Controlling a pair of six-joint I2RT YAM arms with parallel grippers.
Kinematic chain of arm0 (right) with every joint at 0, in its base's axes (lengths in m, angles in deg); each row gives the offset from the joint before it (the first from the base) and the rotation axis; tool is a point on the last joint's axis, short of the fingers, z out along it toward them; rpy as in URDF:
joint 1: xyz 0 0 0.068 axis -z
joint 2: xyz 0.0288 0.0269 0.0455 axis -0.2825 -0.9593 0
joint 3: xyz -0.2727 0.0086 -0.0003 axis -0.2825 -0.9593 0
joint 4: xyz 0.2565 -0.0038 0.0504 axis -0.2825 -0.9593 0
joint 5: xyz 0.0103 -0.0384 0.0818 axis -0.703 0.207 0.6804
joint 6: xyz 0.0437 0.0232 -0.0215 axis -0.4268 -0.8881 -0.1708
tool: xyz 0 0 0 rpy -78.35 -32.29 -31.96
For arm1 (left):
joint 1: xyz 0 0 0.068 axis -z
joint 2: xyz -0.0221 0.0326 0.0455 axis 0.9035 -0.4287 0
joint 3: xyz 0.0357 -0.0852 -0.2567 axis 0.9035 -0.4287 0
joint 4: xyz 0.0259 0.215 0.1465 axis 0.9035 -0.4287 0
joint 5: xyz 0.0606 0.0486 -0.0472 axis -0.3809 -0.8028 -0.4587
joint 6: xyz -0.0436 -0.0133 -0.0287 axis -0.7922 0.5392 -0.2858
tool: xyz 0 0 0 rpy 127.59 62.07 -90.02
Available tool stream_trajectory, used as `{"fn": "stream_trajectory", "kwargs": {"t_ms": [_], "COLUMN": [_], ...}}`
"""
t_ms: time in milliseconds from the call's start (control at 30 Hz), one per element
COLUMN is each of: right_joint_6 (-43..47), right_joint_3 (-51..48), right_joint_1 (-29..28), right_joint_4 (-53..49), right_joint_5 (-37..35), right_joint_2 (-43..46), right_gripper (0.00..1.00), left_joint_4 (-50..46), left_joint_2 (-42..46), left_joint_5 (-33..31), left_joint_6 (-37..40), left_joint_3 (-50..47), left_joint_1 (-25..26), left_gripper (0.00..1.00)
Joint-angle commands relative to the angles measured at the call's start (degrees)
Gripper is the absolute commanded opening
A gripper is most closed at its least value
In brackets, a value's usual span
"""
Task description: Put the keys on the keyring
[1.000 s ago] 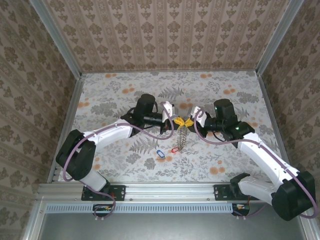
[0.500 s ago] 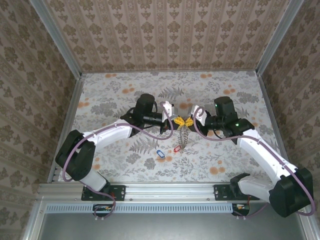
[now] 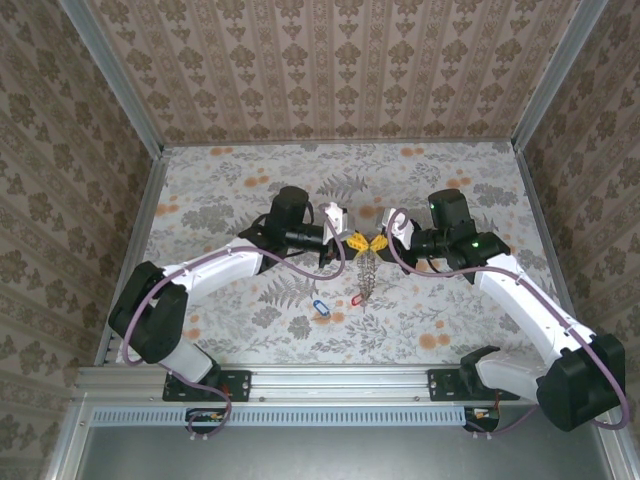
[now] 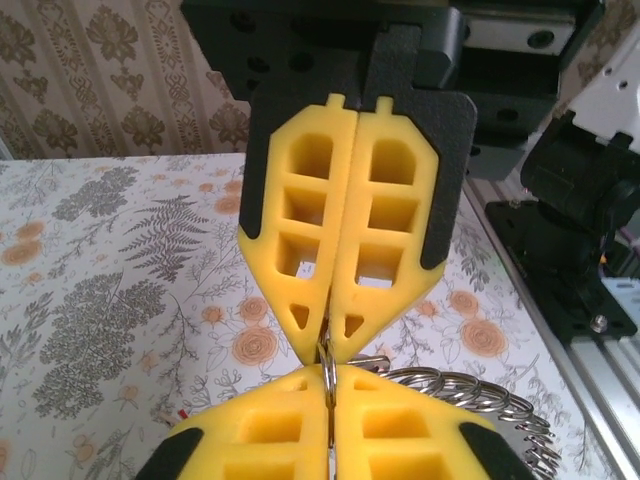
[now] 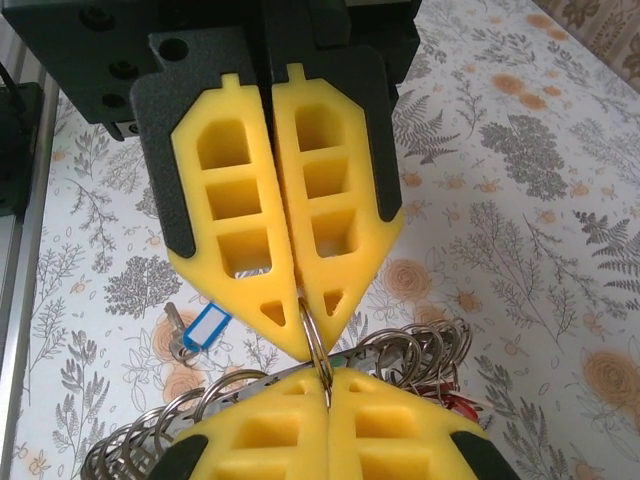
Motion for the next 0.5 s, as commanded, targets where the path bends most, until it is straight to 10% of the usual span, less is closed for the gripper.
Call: {"fn": "stream_trajectory", "kwargs": {"t_ms": [0,467], "right_joint_6": [1.11,3.76], "right_joint_3": [3.11,7.67], "right_joint_1": [0.23,-3.62], "right_joint_4": [-0.83,-7.81], "right_joint_5": [0.29,-6.60], "right_joint_2": [0.30,-1.83], "right_gripper": [0.00,0.00], "left_joint_4": [-8.98,-12.49], "left_joint_2": [1.11,-0.78], "left_joint_5": [0.26,-1.95], "left_joint_6": [5.68,7.62], "left_joint_3": [2.66,5.88], "left_joint_1": [0.57,1.35], "left_gripper": [0.13,0.13]}}
